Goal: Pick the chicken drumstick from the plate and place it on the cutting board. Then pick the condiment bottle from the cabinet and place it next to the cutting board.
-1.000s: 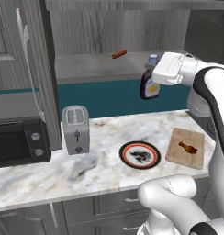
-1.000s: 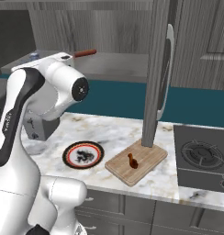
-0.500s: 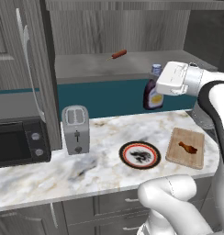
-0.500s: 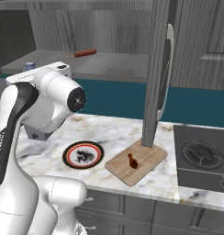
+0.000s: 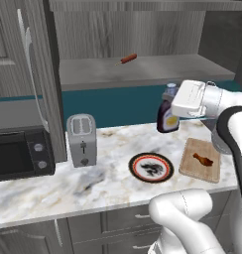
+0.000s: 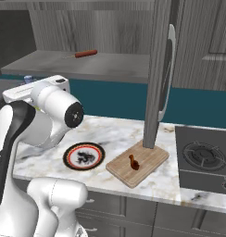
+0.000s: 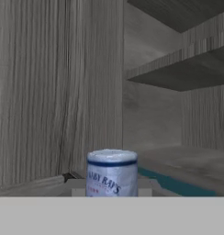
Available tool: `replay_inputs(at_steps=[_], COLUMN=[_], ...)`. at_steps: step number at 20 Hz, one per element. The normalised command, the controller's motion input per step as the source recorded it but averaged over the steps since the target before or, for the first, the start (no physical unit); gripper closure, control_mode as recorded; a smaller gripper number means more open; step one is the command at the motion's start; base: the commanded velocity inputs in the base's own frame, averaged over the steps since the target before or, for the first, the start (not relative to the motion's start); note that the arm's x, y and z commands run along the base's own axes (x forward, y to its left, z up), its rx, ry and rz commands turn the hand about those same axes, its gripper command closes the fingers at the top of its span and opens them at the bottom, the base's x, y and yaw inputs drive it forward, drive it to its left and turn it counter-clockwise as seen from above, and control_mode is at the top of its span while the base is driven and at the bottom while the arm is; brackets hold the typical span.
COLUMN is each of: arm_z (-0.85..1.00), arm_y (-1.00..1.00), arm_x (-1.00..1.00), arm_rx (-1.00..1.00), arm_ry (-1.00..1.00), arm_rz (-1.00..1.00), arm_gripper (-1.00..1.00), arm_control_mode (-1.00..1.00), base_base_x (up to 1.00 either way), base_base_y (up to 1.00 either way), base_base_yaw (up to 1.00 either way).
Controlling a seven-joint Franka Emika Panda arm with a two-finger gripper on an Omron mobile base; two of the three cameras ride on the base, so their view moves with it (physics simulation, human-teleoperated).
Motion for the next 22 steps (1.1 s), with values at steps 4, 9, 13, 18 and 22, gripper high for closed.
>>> replay_inputs(at_steps=[4,9,13,18,22], arm_z=[-0.23,-0.11,0.00,0.00,0.00], arm_y=[0.00,0.00,-0.05,-0.10,-0.12], arm_x=[-0.22,-0.12,-0.10,-0.15,-0.19], arm_rx=[0.00,0.00,-0.02,-0.03,-0.03], arm_ry=[0.05,0.02,0.00,0.00,0.00], arm_rz=[0.00,0.00,0.00,0.00,0.00], arm_gripper=[1.00,1.00,1.00,1.00,1.00], arm_control_mode=[-1.00,-1.00,-1.00,-1.00,-1.00], base_base_x=[0.00,0.00,0.00,0.00,0.00], base_base_y=[0.00,0.00,0.00,0.00,0.00], base_base_yaw=[0.00,0.00,0.00,0.00,0.00])
